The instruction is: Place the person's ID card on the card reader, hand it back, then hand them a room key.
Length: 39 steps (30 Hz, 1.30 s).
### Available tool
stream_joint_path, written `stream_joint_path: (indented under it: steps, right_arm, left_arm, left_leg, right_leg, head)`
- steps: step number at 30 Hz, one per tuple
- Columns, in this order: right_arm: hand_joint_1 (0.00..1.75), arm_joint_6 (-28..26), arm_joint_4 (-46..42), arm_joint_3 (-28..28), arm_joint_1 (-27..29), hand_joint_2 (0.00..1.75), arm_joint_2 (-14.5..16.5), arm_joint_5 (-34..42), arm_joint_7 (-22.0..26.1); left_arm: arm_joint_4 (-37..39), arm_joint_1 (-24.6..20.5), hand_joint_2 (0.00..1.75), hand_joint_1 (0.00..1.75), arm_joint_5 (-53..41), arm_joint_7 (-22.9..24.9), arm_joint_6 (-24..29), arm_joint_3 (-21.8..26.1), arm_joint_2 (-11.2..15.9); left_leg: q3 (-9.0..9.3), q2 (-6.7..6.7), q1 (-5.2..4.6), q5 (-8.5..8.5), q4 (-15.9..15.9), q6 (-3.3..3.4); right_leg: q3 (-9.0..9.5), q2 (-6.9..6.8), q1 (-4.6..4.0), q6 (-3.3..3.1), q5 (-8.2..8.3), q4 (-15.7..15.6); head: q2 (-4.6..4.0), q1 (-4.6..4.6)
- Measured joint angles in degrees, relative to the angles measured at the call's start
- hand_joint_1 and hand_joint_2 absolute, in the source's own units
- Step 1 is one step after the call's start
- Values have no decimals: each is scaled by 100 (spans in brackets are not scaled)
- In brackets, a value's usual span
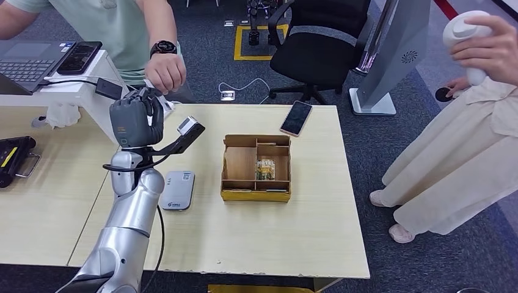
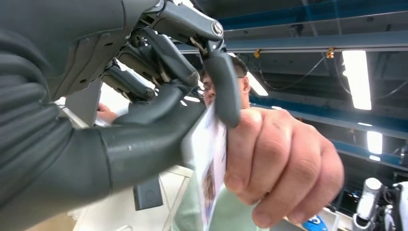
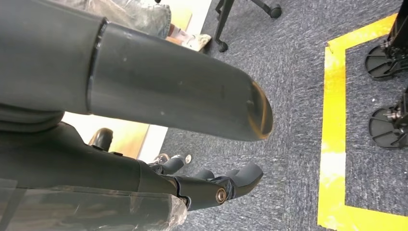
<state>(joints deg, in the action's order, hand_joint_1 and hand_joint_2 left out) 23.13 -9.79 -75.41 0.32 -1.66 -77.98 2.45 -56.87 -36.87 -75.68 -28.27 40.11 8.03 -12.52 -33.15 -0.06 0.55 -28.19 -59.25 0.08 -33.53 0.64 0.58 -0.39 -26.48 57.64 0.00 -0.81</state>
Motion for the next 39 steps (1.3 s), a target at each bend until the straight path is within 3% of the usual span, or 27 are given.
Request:
stream_joint_path:
  steps: [39]
  right_arm:
    - [0, 10, 0, 0, -28, 0, 0, -115, -17]
  left_arm:
    - [-17, 5, 175, 0, 36, -102, 0, -221, 25]
  left_leg:
    - [0, 0, 0, 0, 0, 0]
  right_leg:
    - [0, -1, 0, 0, 0, 0]
  head:
    - [0, 0]
